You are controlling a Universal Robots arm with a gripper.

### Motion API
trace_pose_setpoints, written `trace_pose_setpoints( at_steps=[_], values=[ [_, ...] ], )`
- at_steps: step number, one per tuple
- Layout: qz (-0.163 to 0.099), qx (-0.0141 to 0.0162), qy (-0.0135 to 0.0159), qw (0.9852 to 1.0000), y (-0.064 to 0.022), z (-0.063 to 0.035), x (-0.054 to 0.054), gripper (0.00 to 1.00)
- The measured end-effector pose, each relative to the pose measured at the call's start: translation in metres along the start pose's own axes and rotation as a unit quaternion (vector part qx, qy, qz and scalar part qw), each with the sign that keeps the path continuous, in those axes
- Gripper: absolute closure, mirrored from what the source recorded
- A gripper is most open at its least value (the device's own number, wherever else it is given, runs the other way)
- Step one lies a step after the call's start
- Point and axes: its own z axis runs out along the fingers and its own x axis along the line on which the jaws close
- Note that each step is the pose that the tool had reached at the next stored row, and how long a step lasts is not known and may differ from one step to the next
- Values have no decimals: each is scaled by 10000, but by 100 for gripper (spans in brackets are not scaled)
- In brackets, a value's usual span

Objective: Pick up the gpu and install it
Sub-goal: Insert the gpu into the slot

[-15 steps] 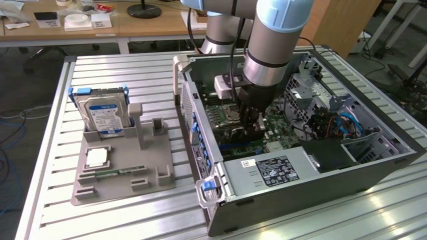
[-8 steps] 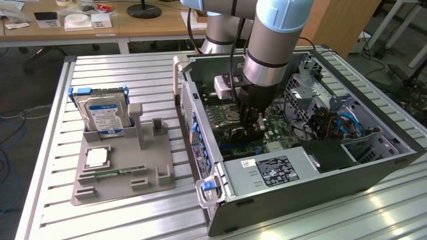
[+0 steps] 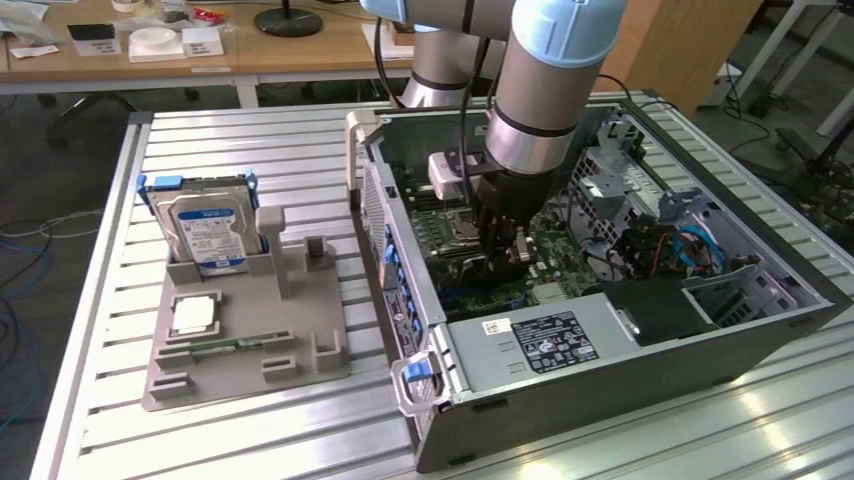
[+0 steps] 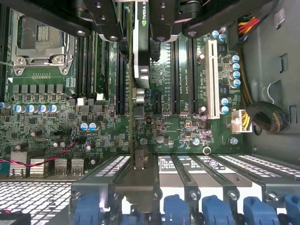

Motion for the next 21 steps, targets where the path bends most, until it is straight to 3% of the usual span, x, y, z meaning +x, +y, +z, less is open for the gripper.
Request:
trace_pose_setpoints(
  at_steps=[21],
  values=[
    [0,0,0,10000,8,37,1,74]
  ],
)
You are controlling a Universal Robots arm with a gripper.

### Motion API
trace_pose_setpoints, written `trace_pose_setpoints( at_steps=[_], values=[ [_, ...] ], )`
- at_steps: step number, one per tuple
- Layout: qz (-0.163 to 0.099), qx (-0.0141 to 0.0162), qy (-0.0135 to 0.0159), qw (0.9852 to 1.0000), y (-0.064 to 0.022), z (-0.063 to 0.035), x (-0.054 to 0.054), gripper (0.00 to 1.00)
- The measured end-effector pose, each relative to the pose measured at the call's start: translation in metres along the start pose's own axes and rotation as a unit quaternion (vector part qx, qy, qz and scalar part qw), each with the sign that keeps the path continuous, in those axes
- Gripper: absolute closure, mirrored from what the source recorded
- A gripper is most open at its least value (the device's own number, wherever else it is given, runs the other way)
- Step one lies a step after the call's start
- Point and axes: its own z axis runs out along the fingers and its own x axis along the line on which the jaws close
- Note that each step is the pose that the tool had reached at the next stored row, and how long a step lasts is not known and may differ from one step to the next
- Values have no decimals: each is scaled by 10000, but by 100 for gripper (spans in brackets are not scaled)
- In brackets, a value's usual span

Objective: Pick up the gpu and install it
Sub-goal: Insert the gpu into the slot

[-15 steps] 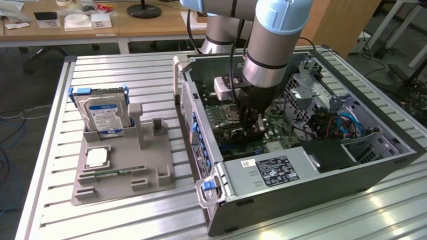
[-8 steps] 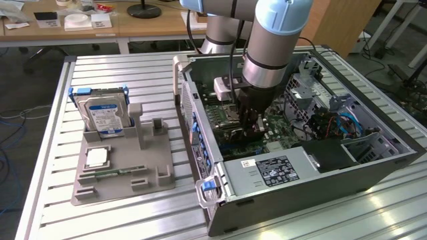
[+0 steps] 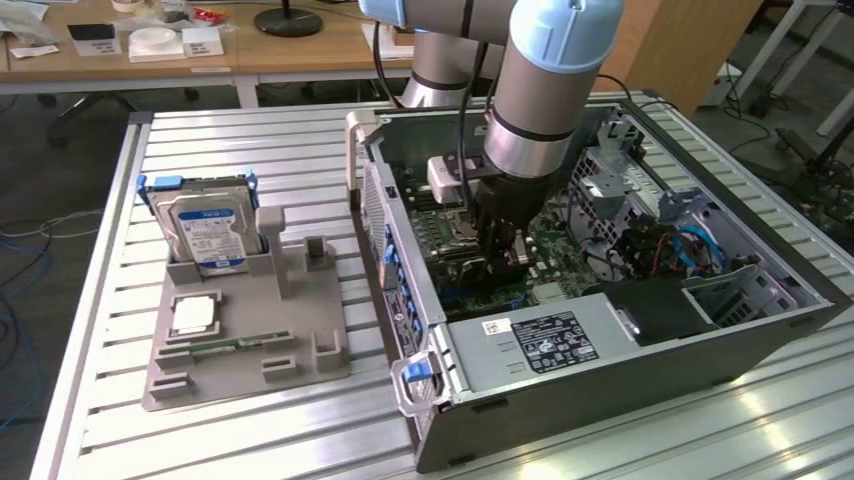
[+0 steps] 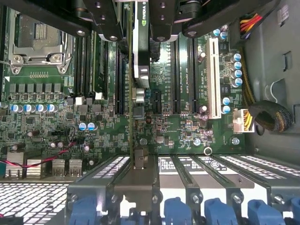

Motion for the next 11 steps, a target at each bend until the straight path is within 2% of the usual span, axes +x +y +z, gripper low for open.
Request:
trace_pose_setpoints(
  at_steps=[11],
  values=[
    [0,-1,4,10000,2,2,1,74]
  ],
)
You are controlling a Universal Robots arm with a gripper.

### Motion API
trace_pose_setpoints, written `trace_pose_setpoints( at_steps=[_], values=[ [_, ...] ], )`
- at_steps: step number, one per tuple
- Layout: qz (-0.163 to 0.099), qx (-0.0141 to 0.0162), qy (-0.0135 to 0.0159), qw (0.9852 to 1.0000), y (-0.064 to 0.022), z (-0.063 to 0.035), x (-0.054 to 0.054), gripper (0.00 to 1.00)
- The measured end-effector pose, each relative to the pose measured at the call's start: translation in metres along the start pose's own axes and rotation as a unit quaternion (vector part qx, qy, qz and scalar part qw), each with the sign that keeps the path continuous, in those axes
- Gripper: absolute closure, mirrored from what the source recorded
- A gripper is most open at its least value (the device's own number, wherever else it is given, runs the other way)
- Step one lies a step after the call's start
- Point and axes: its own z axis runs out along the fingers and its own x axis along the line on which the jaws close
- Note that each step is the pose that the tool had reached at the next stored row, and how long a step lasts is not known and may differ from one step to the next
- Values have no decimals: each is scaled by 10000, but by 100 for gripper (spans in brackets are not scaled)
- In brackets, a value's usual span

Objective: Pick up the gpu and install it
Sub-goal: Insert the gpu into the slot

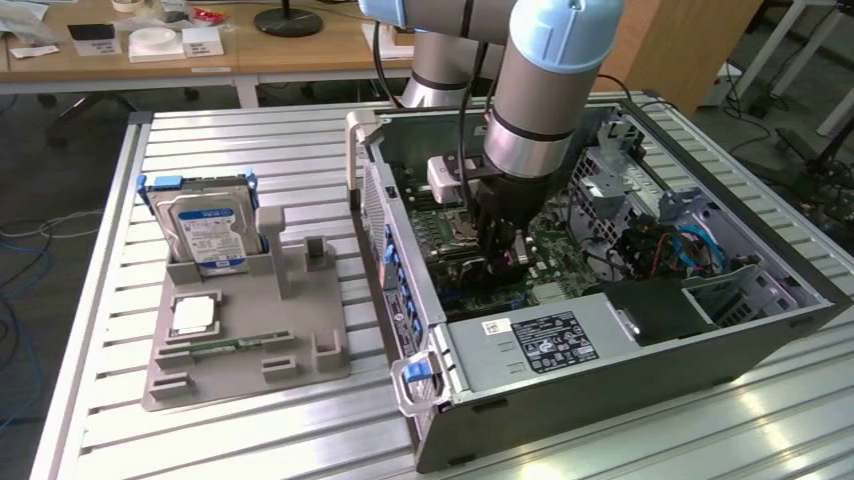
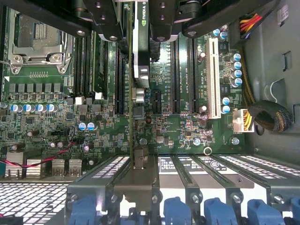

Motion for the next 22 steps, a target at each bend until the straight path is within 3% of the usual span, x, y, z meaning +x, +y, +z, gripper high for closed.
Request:
trace_pose_setpoints(
  at_steps=[10,13,16,22],
  values=[
    [1,0,-4,10000,1,3,-1,74],
    [2,2,-4,10000,2,4,-1,67],
    [1,1,-3,10000,0,2,-1,49],
    [1,0,-1,10000,0,-7,-1,49]
  ],
)
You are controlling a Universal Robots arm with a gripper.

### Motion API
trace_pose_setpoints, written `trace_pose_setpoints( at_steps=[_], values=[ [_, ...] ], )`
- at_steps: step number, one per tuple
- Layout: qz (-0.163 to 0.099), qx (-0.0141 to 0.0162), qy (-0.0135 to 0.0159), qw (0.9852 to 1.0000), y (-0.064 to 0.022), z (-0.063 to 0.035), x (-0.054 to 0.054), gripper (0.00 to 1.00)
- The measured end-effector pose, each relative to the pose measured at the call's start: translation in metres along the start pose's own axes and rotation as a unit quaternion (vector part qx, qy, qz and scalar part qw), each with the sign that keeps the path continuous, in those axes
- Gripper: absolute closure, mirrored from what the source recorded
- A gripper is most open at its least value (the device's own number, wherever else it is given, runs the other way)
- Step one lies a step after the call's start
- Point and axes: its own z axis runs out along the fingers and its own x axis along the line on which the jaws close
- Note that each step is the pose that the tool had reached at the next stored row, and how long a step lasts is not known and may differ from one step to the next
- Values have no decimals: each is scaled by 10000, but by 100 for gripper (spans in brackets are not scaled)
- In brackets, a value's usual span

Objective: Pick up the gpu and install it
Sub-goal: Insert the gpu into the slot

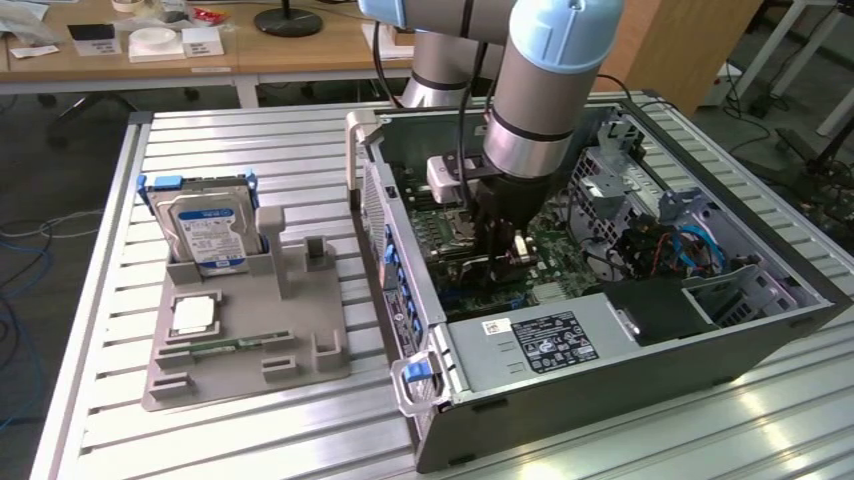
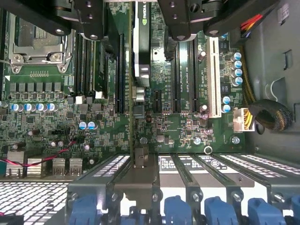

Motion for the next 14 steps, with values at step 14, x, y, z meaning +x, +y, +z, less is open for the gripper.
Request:
trace_pose_setpoints(
  at_steps=[14],
  values=[
    [0,1,-1,10000,-5,-315,-9,49]
  ],
)
